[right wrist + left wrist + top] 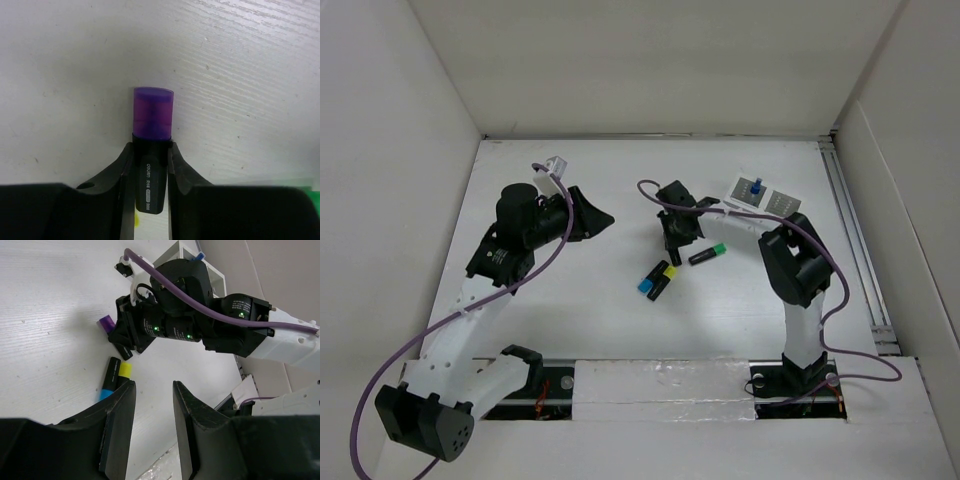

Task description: Organize the desk

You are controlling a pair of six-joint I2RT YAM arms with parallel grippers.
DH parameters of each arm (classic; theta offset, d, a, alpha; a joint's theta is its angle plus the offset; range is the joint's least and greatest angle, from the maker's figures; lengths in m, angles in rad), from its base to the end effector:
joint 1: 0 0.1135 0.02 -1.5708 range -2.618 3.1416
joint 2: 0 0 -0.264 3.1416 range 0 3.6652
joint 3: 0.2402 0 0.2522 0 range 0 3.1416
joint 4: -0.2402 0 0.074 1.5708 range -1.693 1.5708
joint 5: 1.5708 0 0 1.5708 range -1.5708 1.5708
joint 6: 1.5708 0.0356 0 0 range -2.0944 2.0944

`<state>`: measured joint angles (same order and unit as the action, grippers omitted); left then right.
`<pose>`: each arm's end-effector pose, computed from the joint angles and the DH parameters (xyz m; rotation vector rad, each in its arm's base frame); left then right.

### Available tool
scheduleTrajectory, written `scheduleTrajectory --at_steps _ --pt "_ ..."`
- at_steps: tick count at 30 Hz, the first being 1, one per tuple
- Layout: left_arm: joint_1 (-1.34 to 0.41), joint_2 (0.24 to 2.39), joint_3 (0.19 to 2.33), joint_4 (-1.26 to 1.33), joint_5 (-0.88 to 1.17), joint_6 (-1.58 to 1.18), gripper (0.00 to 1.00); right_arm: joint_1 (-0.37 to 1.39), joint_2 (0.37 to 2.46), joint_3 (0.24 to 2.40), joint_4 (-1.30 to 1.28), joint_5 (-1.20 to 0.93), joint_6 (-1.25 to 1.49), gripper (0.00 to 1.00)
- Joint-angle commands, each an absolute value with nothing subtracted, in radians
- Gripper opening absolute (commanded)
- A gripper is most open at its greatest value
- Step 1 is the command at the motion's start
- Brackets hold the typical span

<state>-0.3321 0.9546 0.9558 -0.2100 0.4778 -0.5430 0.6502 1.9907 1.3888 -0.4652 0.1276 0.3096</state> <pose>0.1985 -0.0858 0.3673 0.1679 1.8729 -1.0404 0.3341 0.2484 0.1696 -0.4035 2.6019 0.1636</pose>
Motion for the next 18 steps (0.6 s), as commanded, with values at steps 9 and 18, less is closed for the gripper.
scheduleTrajectory --at_steps 9,18 --pt "-0.334 0.939 0.945 -0.192 0.488 -0.532 0.32 0.65 1.861 1.479 -0.431 0.147 0.373 0.02" --pt "-0.334 0.962 0.956 -0.17 0.511 -0.538 0.32 0.447 1.484 1.415 -0.339 0.247 0.44 0.01"
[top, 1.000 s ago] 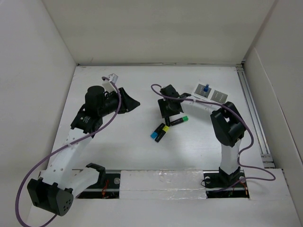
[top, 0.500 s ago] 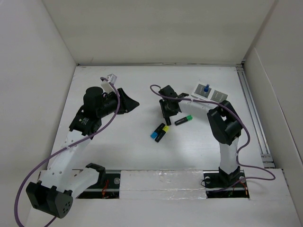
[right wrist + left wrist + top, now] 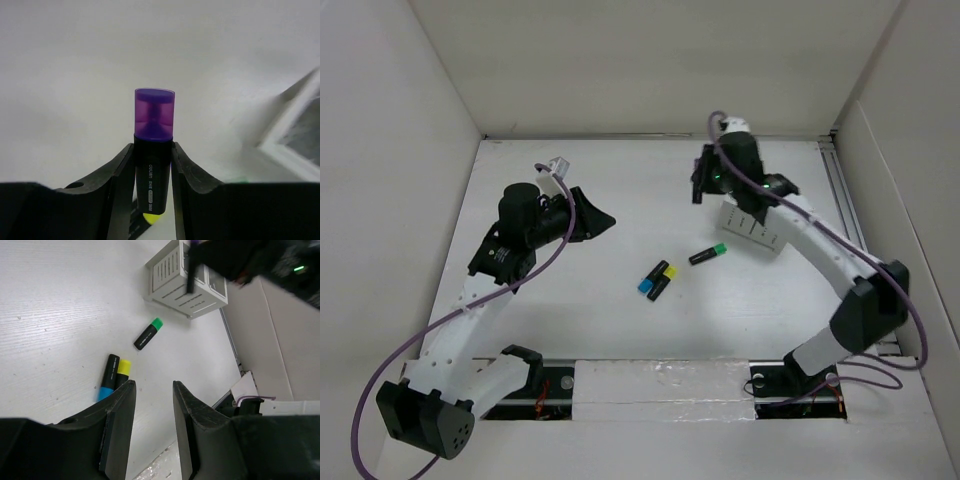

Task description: Organize the desk

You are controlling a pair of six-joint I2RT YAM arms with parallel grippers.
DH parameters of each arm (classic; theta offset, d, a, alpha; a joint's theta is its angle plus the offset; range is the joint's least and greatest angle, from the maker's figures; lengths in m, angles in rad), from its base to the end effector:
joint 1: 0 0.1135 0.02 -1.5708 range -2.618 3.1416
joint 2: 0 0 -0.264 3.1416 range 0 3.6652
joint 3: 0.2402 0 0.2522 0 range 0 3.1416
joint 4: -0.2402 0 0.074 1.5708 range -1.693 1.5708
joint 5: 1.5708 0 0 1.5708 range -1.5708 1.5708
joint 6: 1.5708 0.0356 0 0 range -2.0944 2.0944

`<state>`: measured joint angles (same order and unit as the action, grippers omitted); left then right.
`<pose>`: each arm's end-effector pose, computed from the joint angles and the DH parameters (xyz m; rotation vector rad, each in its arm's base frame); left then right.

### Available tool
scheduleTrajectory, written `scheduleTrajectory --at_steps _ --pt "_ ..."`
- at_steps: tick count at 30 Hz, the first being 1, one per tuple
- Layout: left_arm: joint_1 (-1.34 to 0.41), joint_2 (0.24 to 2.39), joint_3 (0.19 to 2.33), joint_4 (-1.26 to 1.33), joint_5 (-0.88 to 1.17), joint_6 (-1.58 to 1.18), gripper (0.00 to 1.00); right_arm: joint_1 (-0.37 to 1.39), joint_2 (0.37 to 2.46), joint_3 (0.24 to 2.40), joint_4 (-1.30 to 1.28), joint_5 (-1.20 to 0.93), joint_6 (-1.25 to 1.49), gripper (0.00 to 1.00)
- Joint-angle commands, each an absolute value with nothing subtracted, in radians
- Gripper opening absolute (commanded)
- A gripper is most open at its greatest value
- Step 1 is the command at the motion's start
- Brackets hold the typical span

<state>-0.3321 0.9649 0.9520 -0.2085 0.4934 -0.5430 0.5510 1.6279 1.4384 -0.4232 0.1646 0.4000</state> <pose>0.2007 -0.0871 0.3642 0.1766 1.8865 -1.0533 0.3236 0.1920 0.3271 -0.0718 2.1957 0.3609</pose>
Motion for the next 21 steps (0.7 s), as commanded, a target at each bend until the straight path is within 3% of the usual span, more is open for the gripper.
scheduleTrajectory --at_steps 1,9,21 --pt "-0.334 0.96 0.956 -0.172 0.509 -0.537 0.32 0.415 1.451 1.39 -0.324 0.264 0.44 0.01" --pt "-0.334 0.966 0.969 -0.17 0.514 -0.532 0.32 0.073 1.325 1.252 -0.27 0.36 0.454 0.02" --pt "-0.334 0.959 0.982 -0.184 0.499 -0.522 0.32 0.04 1.503 1.316 -0.308 0.511 0.414 0.01"
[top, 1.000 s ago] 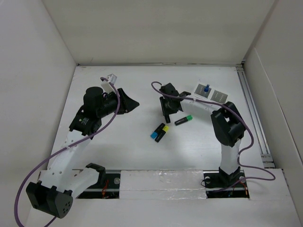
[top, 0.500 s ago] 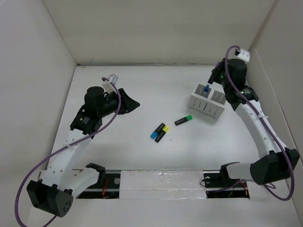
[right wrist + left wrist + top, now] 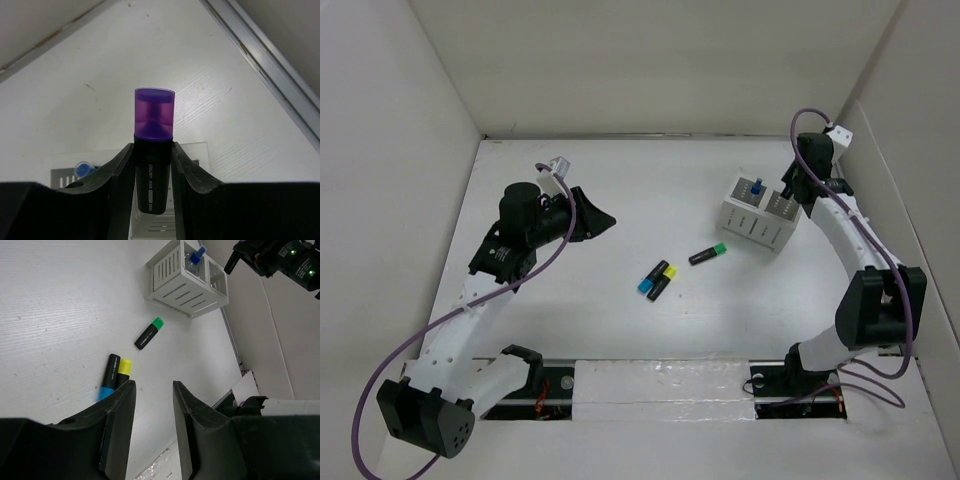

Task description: Organize the desk

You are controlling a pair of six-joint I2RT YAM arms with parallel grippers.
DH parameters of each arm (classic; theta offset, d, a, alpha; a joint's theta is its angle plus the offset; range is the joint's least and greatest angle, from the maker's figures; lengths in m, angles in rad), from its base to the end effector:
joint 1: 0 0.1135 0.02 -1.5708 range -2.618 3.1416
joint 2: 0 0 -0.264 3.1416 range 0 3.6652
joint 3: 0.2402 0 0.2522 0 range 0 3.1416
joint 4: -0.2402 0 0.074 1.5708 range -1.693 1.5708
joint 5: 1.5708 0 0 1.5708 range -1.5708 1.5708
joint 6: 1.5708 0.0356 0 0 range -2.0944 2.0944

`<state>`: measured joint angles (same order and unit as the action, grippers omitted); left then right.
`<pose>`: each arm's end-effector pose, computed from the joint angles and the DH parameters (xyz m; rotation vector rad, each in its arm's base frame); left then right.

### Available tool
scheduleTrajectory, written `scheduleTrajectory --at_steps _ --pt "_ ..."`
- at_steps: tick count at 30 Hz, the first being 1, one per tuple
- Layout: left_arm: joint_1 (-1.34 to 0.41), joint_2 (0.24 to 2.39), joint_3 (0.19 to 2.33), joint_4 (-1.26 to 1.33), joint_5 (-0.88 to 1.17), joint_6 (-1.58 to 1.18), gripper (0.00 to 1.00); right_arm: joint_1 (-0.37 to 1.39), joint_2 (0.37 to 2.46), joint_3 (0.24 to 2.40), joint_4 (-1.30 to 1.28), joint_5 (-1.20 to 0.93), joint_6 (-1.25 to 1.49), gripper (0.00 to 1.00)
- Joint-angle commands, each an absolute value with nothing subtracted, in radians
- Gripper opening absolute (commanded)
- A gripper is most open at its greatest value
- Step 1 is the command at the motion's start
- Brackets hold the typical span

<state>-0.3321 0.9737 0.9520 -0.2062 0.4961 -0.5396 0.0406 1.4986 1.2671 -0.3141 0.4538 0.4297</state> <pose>0.2028 -0.0879 0.3627 0.1800 1.8924 -1.0530 0.3441 -0.0016 0.3240 0.6558 1.9544 -0.1909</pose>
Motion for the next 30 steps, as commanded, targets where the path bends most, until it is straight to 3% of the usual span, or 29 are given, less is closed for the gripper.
scheduleTrajectory --at_steps 1,13,24,25,30 --pt "-0.334 0.957 0.98 -0.184 0.494 -0.519 0.32 0.04 1.508 1.312 -0.305 0.509 0.417 0.01" --pt "-0.334 0.986 1.008 -0.189 0.488 -0.503 0.32 0.132 1.542 1.215 -0.328 0.637 0.502 0.06" --pt "-0.334 0.992 1.003 -0.193 0.489 -0.509 0.32 0.152 1.557 1.198 -0.327 0.65 0.532 0.2" --pt "-0.334 0.992 1.002 -0.192 0.489 -0.512 0.32 0.152 1.554 1.201 -0.33 0.652 0.534 0.22" --pt "-0.334 0.996 0.994 -0.189 0.495 -0.517 0.32 0.17 1.51 1.206 -0.354 0.634 0.543 0.54"
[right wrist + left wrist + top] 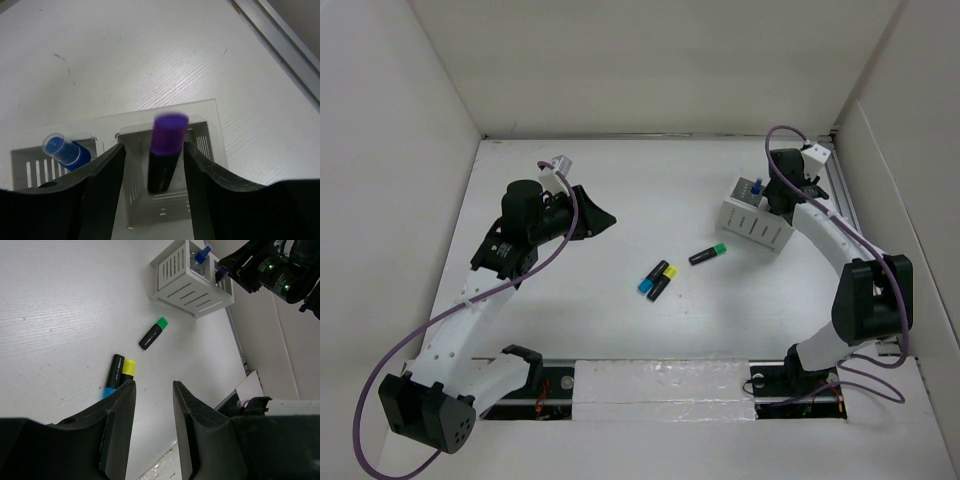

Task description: Organize the desk

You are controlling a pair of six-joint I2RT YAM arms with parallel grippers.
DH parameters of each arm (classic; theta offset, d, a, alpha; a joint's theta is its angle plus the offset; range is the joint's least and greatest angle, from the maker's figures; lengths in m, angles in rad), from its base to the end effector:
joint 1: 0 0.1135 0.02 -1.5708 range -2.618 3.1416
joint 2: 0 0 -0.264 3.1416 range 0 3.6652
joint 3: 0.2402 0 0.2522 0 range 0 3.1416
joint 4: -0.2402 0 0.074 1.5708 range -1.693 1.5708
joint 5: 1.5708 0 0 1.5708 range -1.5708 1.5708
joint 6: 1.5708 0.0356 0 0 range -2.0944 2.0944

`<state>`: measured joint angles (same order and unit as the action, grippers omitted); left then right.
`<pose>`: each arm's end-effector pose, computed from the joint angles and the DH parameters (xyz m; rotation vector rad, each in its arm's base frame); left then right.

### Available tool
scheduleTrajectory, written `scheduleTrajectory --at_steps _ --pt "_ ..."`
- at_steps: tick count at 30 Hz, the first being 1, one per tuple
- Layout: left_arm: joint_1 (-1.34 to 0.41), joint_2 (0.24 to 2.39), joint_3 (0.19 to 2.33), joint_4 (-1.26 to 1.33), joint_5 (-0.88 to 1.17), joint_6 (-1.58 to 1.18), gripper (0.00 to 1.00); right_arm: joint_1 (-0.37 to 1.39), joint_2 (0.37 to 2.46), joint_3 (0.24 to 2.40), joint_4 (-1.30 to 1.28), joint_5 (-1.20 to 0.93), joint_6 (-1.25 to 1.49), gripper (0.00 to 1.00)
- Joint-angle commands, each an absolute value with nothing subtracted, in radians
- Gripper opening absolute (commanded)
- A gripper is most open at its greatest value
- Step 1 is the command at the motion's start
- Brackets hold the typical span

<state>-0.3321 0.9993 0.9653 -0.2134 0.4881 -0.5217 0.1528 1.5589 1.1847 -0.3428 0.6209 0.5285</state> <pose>0.2085 -0.0896 0.3614 0.1851 1.9073 -1.0331 0.3435 0.0319 0.2761 0.7029 2.0337 -0.3203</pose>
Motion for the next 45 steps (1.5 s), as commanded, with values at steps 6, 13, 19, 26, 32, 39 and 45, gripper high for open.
scheduleTrajectory --at_steps 6,13,19,26,32,39,45 --pt "-0.334 1.006 0.988 -0.184 0.515 -0.522 0.32 0.216 1.378 1.172 -0.389 0.555 0.554 0.63" --pt "-0.334 1.008 0.977 -0.172 0.525 -0.519 0.32 0.425 1.24 1.054 -0.465 0.431 0.606 0.0" --pt "-0.334 1.011 0.939 -0.146 0.54 -0.523 0.32 0.63 1.305 0.97 -0.538 0.429 0.725 0.24" --pt "-0.334 1.034 0.945 -0.138 0.558 -0.503 0.31 0.632 1.468 1.022 -0.532 0.397 0.784 0.72" --pt "-0.356 1.039 0.974 -0.156 0.545 -0.477 0.31 0.531 1.604 1.037 -0.477 0.331 0.814 0.7" --pt "-0.356 1.023 0.98 -0.181 0.522 -0.469 0.31 0.479 1.666 1.068 -0.436 0.291 0.818 0.68" --pt "-0.356 1.012 0.976 -0.183 0.52 -0.468 0.31 0.489 1.715 1.101 -0.419 0.27 0.815 0.66"
